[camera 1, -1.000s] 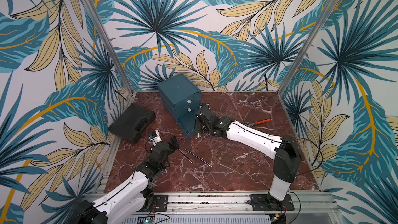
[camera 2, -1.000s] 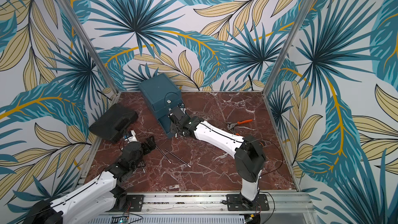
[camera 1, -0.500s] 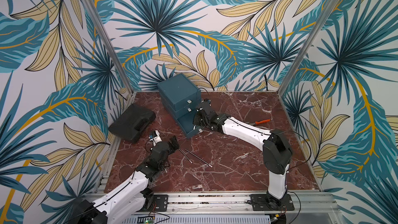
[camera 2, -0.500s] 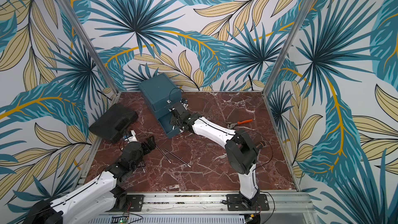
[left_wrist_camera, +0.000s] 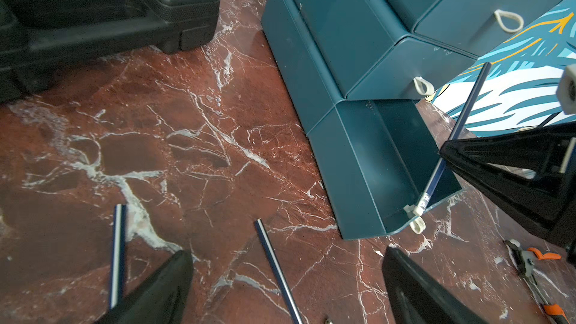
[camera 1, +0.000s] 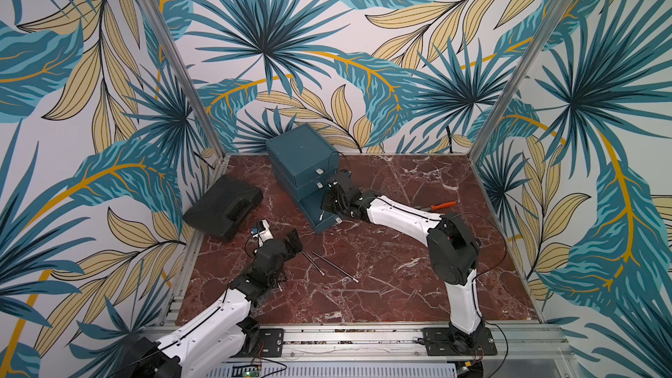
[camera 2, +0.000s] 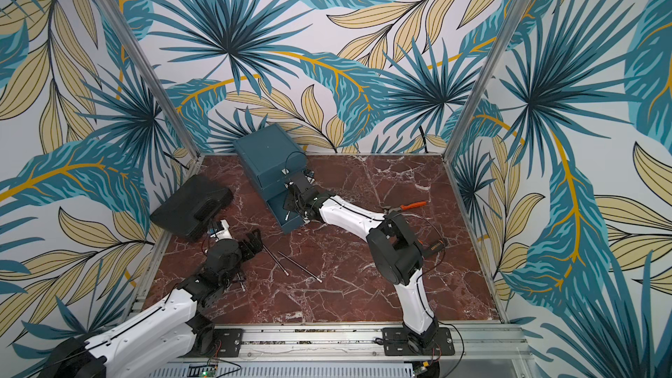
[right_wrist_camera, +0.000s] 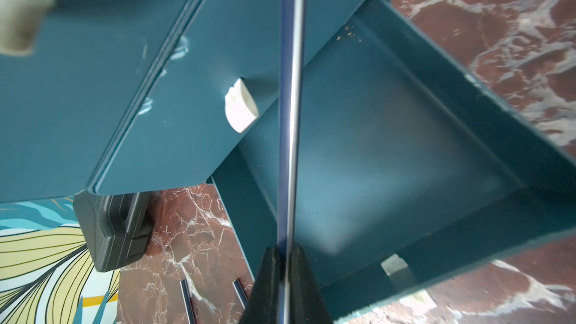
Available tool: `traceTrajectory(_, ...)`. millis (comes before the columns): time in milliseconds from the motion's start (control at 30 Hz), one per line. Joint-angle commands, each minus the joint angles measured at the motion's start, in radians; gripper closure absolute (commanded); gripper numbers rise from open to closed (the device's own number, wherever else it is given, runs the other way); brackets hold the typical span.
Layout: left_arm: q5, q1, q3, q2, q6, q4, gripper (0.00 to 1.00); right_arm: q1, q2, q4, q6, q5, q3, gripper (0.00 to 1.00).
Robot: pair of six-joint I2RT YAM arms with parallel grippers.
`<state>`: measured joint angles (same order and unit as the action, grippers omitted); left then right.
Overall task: Please place the pencils in the drawer according to their color
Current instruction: Place the pencil in the drawer.
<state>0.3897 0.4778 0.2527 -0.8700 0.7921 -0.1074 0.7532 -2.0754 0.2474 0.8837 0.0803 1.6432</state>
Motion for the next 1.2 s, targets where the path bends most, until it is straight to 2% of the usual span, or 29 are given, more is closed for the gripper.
traceTrajectory(0,0.02,-0.005,-0.013,0.006,-0.017,0.009,0.0,-0.001,-0.036,-0.013,0.027,-0.038,0.012,1.0)
traceTrajectory(300,0.018,-0.005,-0.018,0.005,-0.018,0.012,0.0,-0.001,-0.078,-0.019,0.021,-0.086,0.031,1.0)
traceTrajectory(533,0.02,-0.005,-0.017,0.006,-0.019,0.01,0.0,-0.001,-0.091,0.003,0.007,-0.08,0.044,0.87)
traceTrajectory(933,0.018,-0.005,-0.018,0.006,-0.019,0.012,0.0,-0.003,-0.086,0.021,-0.021,-0.07,0.051,0.76)
traceTrajectory(1167,0.015,-0.005,-0.018,0.007,-0.02,0.011,0.0,-0.005,-0.07,0.029,-0.038,-0.064,0.048,0.74)
